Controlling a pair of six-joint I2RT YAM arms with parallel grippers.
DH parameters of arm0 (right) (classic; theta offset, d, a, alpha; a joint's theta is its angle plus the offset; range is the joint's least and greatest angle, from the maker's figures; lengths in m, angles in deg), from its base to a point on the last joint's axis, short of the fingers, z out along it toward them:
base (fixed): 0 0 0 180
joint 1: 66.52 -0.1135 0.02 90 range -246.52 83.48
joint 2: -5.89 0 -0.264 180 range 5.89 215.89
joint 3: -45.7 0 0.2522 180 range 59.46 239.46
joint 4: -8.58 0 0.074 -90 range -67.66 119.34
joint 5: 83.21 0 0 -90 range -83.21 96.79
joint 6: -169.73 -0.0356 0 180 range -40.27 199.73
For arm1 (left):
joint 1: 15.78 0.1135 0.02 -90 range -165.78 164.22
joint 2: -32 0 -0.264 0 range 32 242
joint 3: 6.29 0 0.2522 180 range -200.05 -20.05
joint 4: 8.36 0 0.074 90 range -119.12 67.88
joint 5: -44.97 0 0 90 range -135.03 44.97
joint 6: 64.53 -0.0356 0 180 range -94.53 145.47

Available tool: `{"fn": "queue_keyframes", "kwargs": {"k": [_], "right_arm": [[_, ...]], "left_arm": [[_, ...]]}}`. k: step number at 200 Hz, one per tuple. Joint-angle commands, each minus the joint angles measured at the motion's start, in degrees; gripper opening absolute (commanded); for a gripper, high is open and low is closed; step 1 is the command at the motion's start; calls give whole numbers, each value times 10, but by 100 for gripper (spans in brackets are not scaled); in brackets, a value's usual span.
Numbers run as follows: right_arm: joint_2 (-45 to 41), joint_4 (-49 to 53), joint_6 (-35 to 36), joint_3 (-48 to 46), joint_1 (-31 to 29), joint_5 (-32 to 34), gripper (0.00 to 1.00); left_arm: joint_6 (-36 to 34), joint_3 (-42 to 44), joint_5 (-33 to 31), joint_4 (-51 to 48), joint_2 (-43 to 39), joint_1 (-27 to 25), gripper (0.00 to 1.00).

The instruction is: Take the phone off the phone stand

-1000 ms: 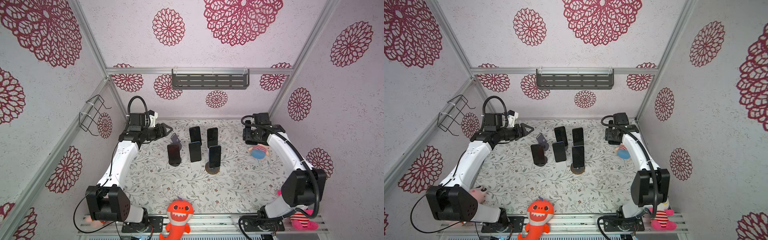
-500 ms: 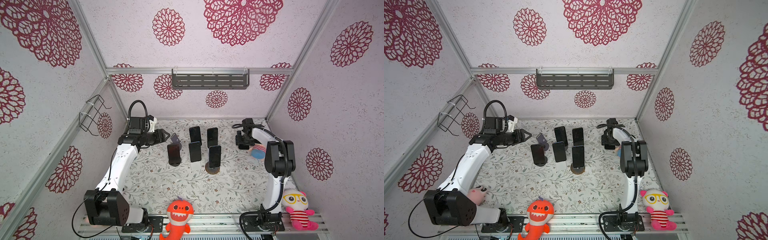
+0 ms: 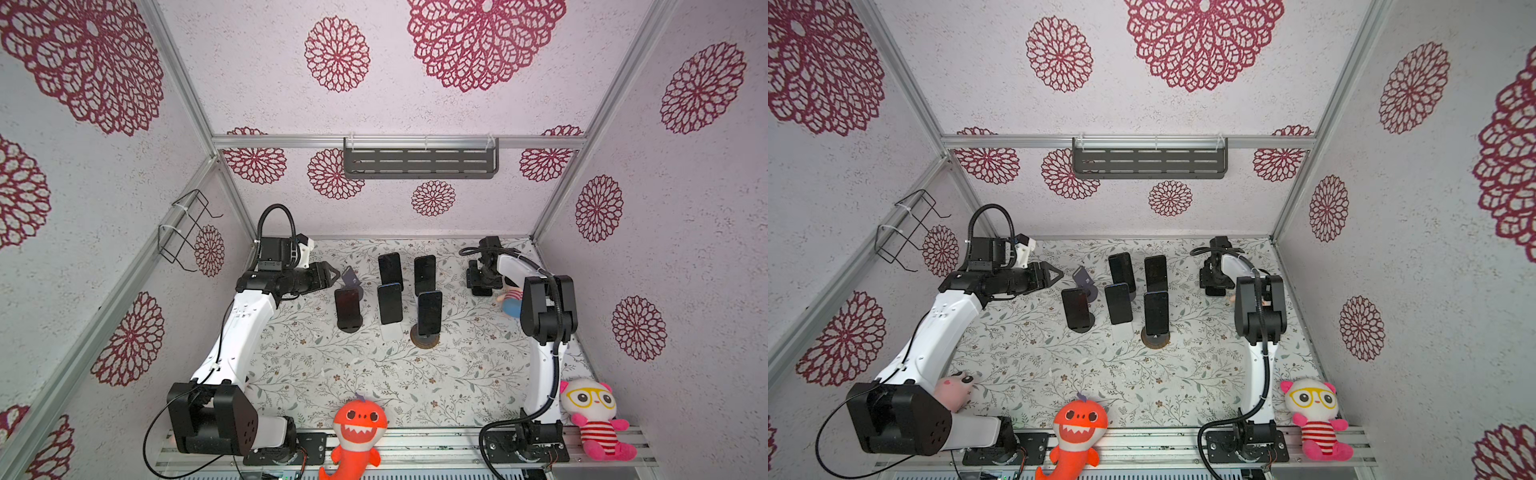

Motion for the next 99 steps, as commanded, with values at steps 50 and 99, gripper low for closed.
{"fn": "queue_keyframes", "kwargs": {"k": [50,99], "right_arm": [[17,9,12,23,3,-17,84],[19,12,14,24,7,-16,85]], "left_arm": [[-26,14,-2,16,-3,1,66],[-37,21,8,17,-8,0,67]]}}
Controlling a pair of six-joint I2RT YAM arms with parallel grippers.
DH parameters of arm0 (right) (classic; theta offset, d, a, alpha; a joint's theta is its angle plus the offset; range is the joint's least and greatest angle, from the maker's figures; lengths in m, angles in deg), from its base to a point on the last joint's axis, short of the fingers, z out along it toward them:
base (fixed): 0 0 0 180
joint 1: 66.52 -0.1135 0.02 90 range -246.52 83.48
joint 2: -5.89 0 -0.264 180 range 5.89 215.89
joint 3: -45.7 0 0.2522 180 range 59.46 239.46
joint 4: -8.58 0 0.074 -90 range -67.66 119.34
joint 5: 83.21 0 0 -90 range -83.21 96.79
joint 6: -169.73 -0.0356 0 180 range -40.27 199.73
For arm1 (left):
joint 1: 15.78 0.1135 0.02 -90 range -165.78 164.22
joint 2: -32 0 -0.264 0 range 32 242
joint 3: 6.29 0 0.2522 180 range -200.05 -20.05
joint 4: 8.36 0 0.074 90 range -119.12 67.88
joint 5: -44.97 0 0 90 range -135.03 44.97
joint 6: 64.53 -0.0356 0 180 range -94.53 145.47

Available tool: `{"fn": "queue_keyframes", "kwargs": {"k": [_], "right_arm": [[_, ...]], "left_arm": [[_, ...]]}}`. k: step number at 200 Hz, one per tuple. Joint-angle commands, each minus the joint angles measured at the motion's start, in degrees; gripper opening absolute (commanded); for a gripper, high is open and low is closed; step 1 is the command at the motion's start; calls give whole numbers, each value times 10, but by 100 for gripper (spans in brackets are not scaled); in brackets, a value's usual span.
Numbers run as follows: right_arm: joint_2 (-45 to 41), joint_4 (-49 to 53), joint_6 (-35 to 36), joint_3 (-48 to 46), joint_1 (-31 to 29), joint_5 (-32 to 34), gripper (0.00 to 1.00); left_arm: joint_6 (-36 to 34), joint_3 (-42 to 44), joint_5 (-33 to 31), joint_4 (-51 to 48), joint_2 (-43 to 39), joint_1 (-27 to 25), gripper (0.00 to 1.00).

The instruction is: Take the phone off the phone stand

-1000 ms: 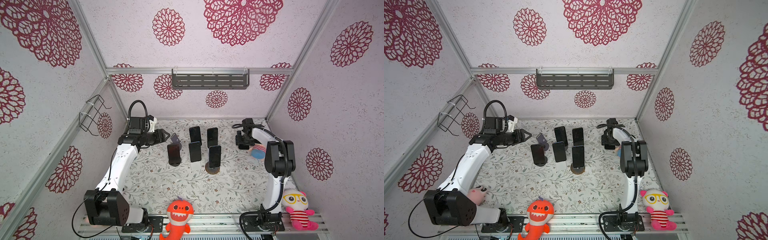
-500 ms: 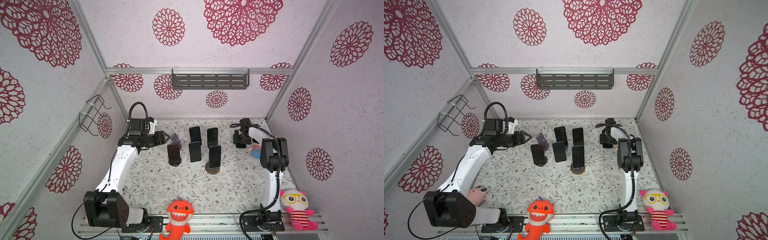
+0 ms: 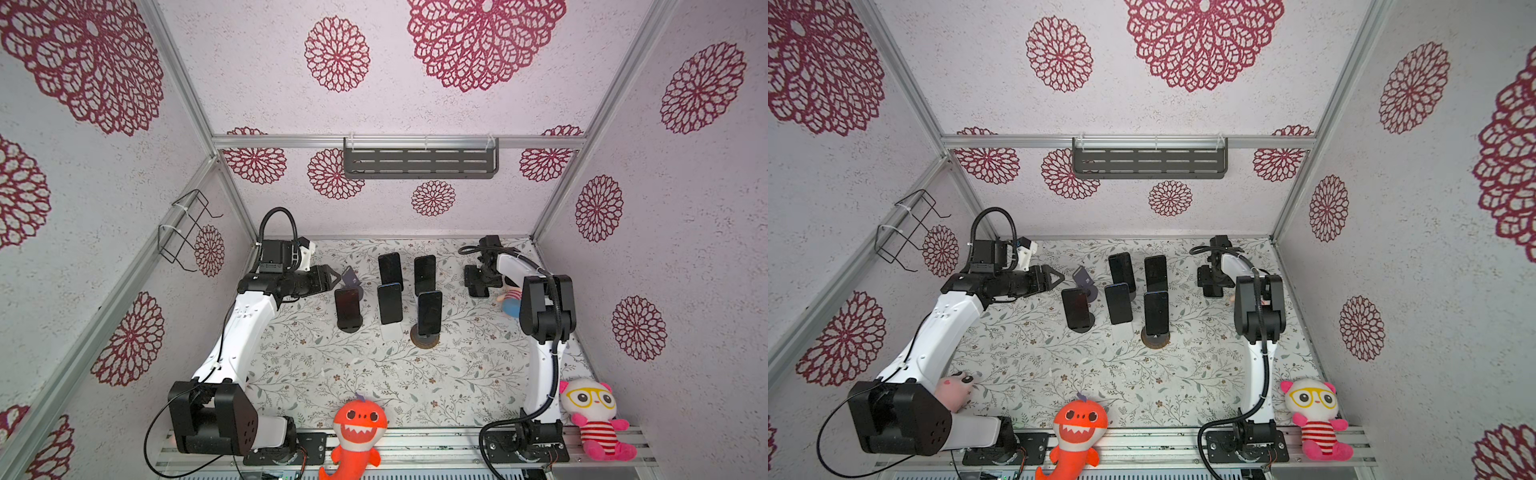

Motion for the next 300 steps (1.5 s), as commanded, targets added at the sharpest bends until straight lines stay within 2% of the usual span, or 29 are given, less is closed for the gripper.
{"fn": "queue_keyframes", "kwargs": {"k": [1,44,91,131,143,161,194,225,257,300], "right_arm": [[10,15,10,13,5,-2,85],[7,25,13,23,7,-8,87],[-18,40,19,35,13,-24,95],[-76,56,35,27,16,-24,99],[-107,68,38,19,19,-20,99],[-169,69,34,-20,23,-35,99],[-305,45,16,-128,24,-123,99],[-428,15,-4,-229,22,-209,98],[-547,-9,-35,-327,21,-258,97],[-636,8,-34,-371,21,-307,96]], "left_arm": [[-22,6,7,13,-8,0,67],[-34,3,11,10,-10,1,69],[-41,-8,37,4,-11,2,69],[-160,-70,15,-95,-11,3,74],[-175,-77,13,-102,-15,3,77],[-200,-71,44,-99,-21,9,81],[-245,-67,118,-113,-7,14,86],[-277,-67,134,-130,23,19,86],[-287,-71,171,-134,65,39,84],[-277,-69,177,-90,103,48,84]]}}
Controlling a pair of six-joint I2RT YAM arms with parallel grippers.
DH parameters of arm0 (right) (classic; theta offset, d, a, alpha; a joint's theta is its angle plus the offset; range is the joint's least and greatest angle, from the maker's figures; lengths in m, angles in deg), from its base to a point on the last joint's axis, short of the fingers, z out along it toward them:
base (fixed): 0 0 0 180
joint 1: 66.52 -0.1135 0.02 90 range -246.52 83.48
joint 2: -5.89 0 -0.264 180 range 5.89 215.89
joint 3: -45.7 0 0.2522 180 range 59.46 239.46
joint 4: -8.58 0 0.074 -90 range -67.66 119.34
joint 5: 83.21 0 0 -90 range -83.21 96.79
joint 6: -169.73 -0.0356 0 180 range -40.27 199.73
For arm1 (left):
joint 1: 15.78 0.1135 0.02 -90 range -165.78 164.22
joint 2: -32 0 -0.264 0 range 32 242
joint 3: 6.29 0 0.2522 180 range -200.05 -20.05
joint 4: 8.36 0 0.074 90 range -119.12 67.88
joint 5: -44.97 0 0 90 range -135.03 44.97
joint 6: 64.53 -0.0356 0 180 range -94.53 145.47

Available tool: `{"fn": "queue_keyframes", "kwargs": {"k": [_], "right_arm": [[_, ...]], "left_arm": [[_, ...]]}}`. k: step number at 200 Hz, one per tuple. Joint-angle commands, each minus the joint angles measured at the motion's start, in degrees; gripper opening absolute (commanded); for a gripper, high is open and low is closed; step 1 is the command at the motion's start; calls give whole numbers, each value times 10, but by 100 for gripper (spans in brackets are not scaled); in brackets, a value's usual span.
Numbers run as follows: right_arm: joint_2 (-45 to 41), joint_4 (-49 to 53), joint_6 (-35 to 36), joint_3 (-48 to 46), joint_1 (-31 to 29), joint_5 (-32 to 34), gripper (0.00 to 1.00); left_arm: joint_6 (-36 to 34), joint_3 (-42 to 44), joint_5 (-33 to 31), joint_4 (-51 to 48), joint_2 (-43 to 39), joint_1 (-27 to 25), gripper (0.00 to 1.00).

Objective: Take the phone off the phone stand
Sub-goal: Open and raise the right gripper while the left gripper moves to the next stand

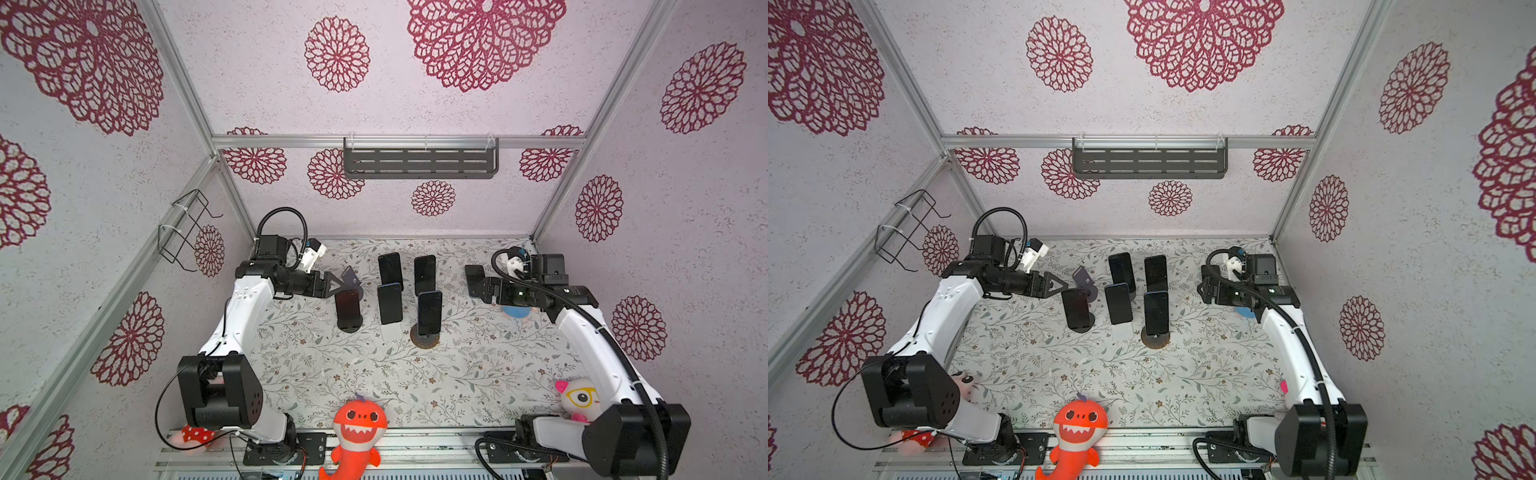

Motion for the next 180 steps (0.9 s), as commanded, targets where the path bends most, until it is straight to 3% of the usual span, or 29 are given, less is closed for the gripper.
{"fn": "queue_keyframes", "kwargs": {"k": [1,100,164,180], "right_arm": [[-37,3,-7,3,0,-48,95],[-64,64,55,22,1,-11,94],[-65,104,67,40,1,32,94],[-69,109,66,40,1,39,94]], "left_arm": [[-17,-2,25,29,15,3,84],[-40,-19,13,56,93,-29,81],[-76,-28,42,37,127,-34,70],[-80,-28,42,34,133,-34,63]]}}
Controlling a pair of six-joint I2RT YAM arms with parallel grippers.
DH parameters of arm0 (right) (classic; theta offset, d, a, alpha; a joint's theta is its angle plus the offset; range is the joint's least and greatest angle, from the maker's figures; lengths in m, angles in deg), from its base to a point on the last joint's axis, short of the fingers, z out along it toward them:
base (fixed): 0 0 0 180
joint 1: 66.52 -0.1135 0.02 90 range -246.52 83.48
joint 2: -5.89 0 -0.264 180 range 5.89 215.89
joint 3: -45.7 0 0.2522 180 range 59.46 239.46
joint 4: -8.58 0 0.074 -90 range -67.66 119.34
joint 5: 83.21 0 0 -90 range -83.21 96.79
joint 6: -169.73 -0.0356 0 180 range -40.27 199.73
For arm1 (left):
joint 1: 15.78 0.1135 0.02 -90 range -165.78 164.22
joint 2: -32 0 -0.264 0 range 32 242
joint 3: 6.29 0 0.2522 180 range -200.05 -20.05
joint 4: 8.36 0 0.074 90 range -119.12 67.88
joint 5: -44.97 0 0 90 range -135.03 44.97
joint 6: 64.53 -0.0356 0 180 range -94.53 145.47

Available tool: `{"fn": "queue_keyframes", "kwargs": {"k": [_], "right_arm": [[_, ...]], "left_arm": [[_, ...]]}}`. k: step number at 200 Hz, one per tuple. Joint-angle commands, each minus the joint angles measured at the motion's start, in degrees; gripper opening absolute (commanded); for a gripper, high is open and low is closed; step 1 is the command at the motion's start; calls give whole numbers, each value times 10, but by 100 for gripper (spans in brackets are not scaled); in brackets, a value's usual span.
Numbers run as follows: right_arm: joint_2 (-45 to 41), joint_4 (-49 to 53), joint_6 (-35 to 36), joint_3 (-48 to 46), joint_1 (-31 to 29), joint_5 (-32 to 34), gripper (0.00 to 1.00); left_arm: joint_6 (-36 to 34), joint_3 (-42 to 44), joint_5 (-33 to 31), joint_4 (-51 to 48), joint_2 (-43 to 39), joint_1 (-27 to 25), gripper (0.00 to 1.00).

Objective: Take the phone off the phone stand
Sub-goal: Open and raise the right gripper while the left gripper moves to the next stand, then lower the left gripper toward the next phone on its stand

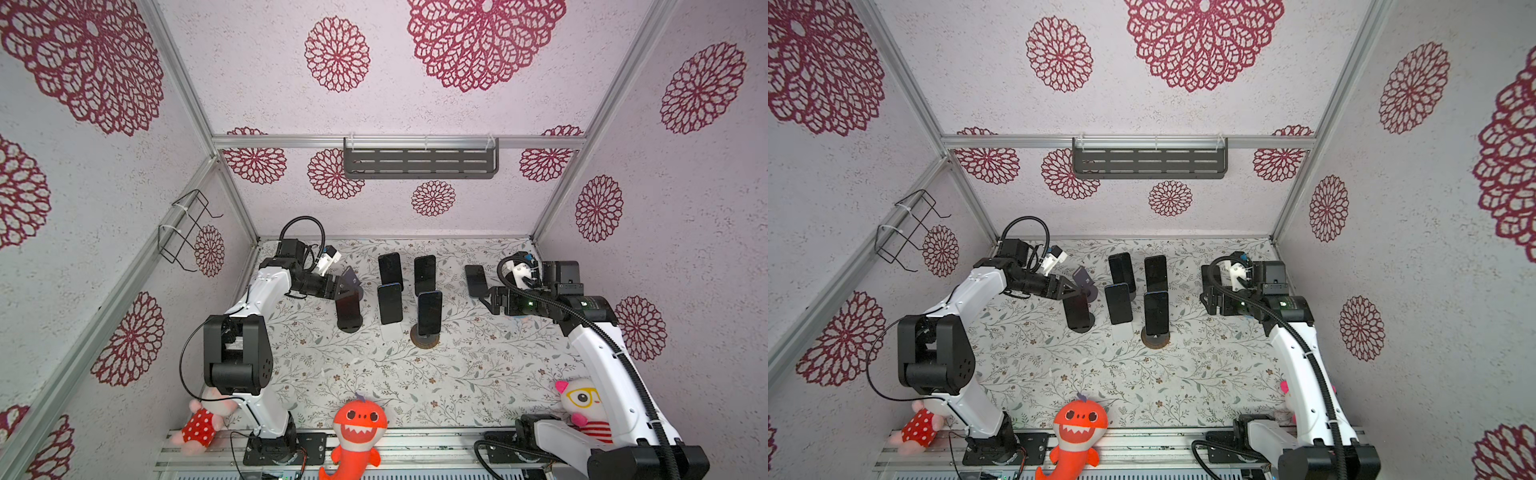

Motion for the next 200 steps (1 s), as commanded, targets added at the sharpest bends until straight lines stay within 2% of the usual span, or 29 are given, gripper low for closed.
{"fn": "queue_keyframes", "kwargs": {"k": [1,91,149,166,184,200], "right_arm": [[-13,20,11,17,1,22,94],[-13,28,-4,6,1,45,94],[-16,23,-10,-2,1,41,94],[-17,20,-12,-5,1,39,94],[-17,16,-15,-7,1,36,94],[-18,12,-16,-9,1,34,94]], "left_arm": [[-37,-17,15,-7,9,-2,63],[-8,22,17,31,-3,-4,33],[6,30,4,43,-15,-7,22],[20,29,-9,46,-20,-7,21],[43,23,-27,47,-24,-7,15],[45,20,-24,47,-27,-7,15]]}}
